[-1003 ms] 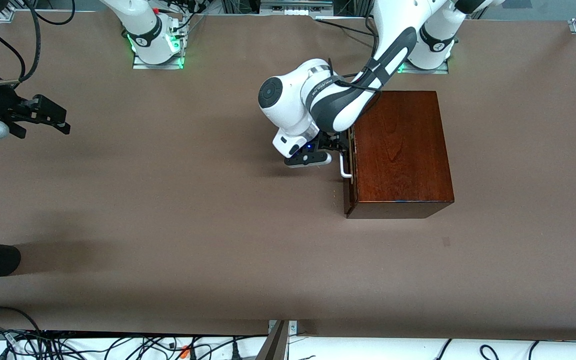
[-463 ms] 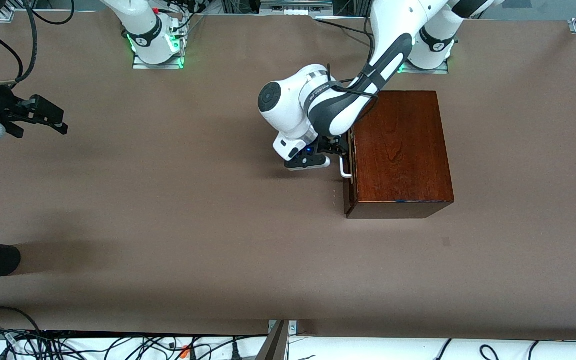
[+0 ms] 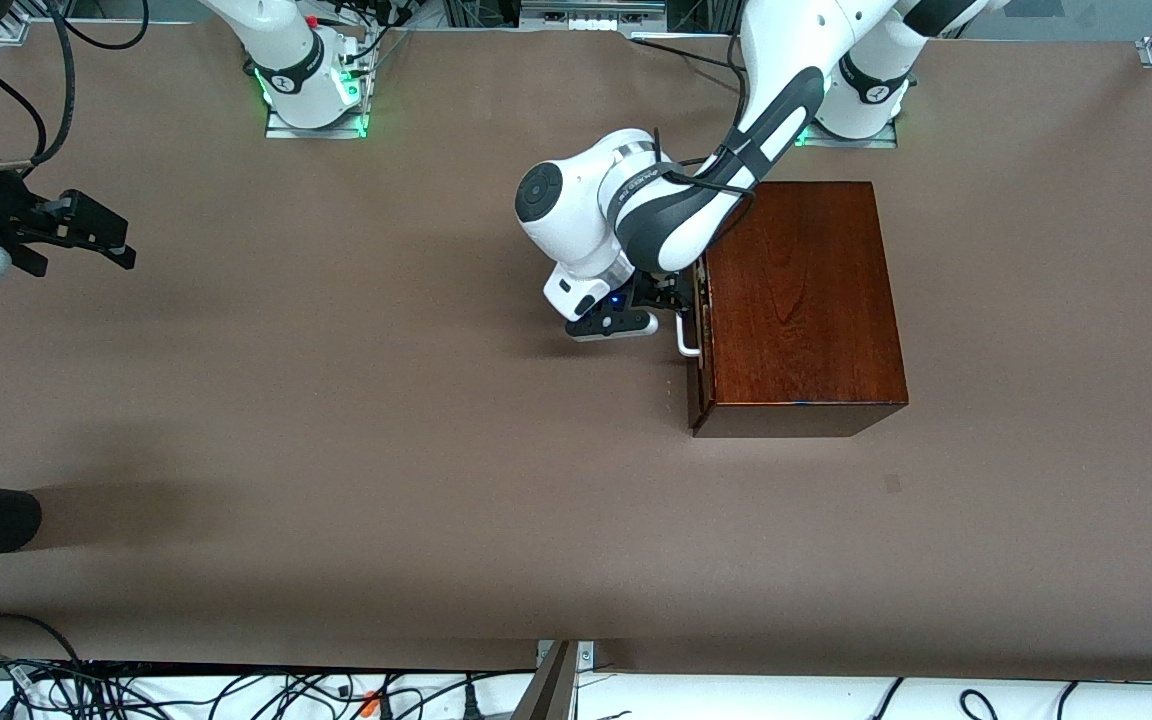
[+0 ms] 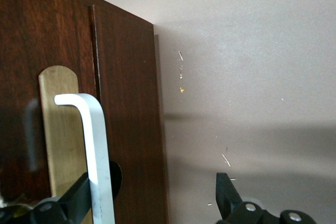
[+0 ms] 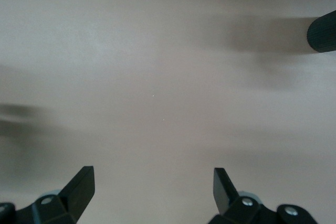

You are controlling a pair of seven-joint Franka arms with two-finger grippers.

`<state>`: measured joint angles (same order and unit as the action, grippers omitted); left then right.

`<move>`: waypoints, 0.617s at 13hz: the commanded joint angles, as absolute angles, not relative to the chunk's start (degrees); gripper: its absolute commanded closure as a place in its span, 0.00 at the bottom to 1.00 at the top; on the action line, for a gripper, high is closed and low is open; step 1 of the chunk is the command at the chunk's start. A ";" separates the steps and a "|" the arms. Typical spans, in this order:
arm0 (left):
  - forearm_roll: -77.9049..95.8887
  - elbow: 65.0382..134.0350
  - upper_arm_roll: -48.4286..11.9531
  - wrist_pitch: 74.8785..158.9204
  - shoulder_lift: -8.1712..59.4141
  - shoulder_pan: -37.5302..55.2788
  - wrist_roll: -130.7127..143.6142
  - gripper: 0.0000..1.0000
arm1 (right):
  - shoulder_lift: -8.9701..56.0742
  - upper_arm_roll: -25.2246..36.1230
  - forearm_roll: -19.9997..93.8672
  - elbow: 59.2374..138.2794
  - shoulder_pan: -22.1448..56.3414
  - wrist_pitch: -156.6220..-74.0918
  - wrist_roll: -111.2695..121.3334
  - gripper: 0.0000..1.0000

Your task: Open drawer, take yellow block, close drawer

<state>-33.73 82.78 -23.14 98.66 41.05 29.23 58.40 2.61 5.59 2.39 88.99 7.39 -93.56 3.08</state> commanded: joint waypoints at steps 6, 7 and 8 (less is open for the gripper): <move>-30.68 82.44 -23.73 111.00 42.19 31.37 59.24 0.00 | 2.37 5.62 2.20 88.86 7.03 -92.99 3.34 0.00; -29.80 82.44 -23.73 111.79 42.27 31.55 59.24 0.00 | 2.37 5.62 2.20 88.86 6.94 -92.99 3.34 0.00; -29.01 82.35 -23.73 112.93 42.28 31.64 59.24 0.00 | 2.37 5.62 2.20 88.86 6.94 -92.99 3.34 0.00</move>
